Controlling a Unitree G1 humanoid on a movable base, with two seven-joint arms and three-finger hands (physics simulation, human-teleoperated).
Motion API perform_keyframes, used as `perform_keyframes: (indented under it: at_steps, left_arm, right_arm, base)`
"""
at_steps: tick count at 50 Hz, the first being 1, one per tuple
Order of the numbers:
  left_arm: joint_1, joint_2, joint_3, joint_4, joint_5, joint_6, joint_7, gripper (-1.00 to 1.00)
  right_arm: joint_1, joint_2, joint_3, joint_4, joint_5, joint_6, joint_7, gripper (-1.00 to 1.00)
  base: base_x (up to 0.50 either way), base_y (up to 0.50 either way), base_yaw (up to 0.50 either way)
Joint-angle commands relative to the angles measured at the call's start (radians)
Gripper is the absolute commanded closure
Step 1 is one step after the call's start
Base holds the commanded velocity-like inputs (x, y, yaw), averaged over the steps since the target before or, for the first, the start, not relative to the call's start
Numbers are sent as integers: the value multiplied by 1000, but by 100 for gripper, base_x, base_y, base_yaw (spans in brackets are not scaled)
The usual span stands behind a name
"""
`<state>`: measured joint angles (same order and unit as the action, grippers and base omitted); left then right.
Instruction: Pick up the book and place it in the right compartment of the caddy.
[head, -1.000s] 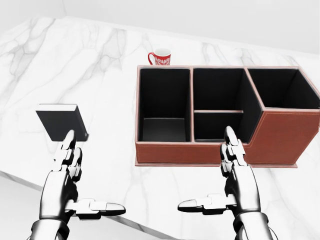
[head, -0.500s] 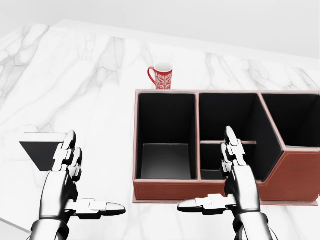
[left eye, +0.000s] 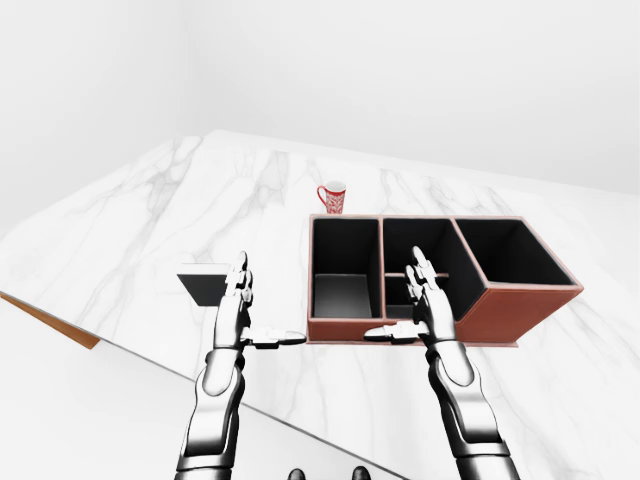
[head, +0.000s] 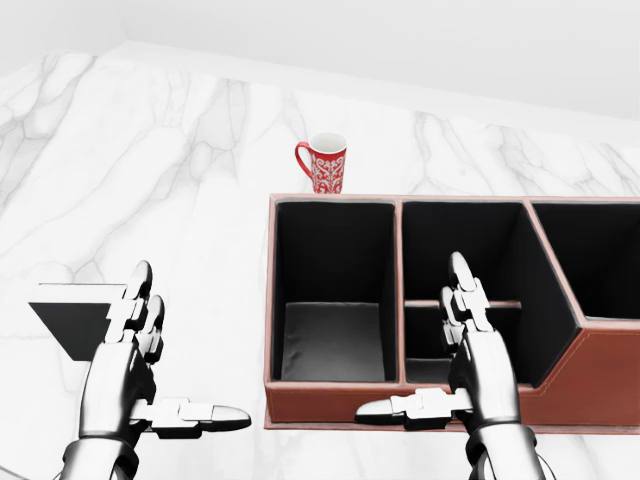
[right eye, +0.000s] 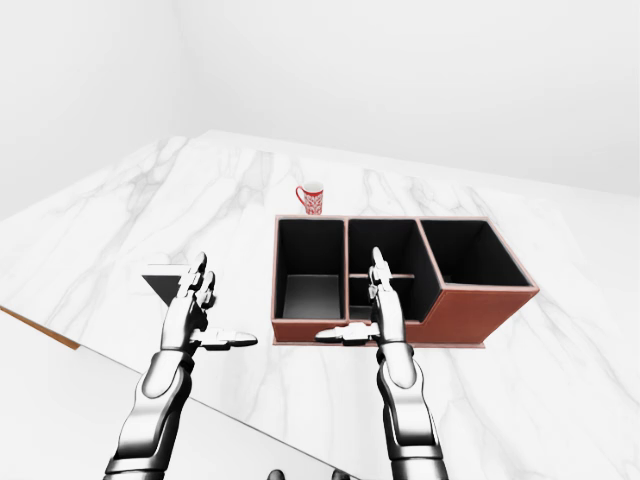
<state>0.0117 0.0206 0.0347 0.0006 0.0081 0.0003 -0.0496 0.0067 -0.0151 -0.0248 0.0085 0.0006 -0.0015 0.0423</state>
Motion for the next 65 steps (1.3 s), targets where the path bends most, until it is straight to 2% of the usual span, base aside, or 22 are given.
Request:
perform_keyframes:
  at_steps: [1,5,12,14,23,26,30,33,35,38,39,40,42,43,44,46,48,51,54,59,63,65]
  left_arm:
    - [-1,0,0,9,0,-8,0,-100]
    - [-2,0,0,6,0,-4,0,-100]
    - [-1,4,-4,23,31,-45,-2,-100]
    - [3,2,0,0,11,-21,-7,-100]
    - [6,-2,0,-13,-3,-11,-10,-100]
    - [9,-1,3,-20,-1,-24,-2,-100]
    - [6,17,12,-82,-1,26,-23,-100]
    - [-4,31,16,-72,50,-20,-32,-100]
    - [-20,44,27,-57,87,-26,-37,-100]
    - [-80,92,53,7,182,-70,-54,-100]
    - [-91,97,62,1,203,-39,-60,-100]
    - [-128,130,72,9,270,-50,-50,-100]
    - [-168,154,95,-3,319,-33,-66,-100]
    - [-185,169,102,0,352,-44,-68,-100]
    - [-208,201,103,15,418,-82,-66,-100]
    - [-244,234,116,52,494,-88,-66,-100]
    - [-277,255,130,65,535,-88,-96,-100]
    - [-335,336,122,170,662,-88,-141,-100]
    - [-358,367,134,177,698,-88,-250,-100]
    - [-353,446,124,242,856,-88,-353,-100]
    - [-308,483,167,198,823,-88,-649,-100]
    - [-319,486,187,179,780,-88,-649,-100]
  right_arm:
    - [2,0,0,0,0,-2,1,-100]
    - [-1,0,0,-1,0,4,1,-100]
    - [2,1,1,-13,-1,12,0,-100]
    - [1,0,1,-7,0,7,0,-100]
    - [2,0,0,2,0,-3,2,-100]
    - [4,1,1,-9,0,7,1,-100]
    - [1,1,1,-3,-1,4,-1,-100]
    - [-2,1,1,-1,-1,5,-2,-100]
    - [-3,1,0,2,-1,4,-3,-100]
    - [-2,0,0,-5,0,10,-3,-100]
    - [-1,1,0,-7,0,12,-3,-100]
    - [-2,1,0,1,1,5,-3,-100]
    - [-2,0,0,0,1,6,-3,-100]
    - [-2,0,0,1,1,5,-3,-100]
    - [-4,0,0,2,1,6,-3,-100]
    - [-6,0,-1,6,1,5,-4,-100]
    - [-6,0,-1,7,1,5,-4,-100]
    - [-10,-1,-3,20,3,-4,-3,-100]
    - [-13,-1,-4,20,3,-1,-4,-100]
    - [-15,-1,-4,21,5,3,-5,-100]
    - [-16,-1,-4,22,4,1,-7,-100]
    - [-16,-1,-3,22,3,3,-8,-100]
  base:
    - [0,0,0]
    - [0,0,0]
    - [0,0,0]
    - [0,0,0]
    - [0,0,0]
    - [0,0,0]
    - [0,0,0]
    - [0,0,0]
    - [0,0,0]
    - [0,0,0]
    - [0,0,0]
    - [0,0,0]
    - [0,0,0]
    - [0,0,0]
    - [0,0,0]
    - [0,0,0]
    - [0,0,0]
    - [0,0,0]
    - [0,0,0]
    - [0,0,0]
    - [0,0,0]
    - [0,0,0]
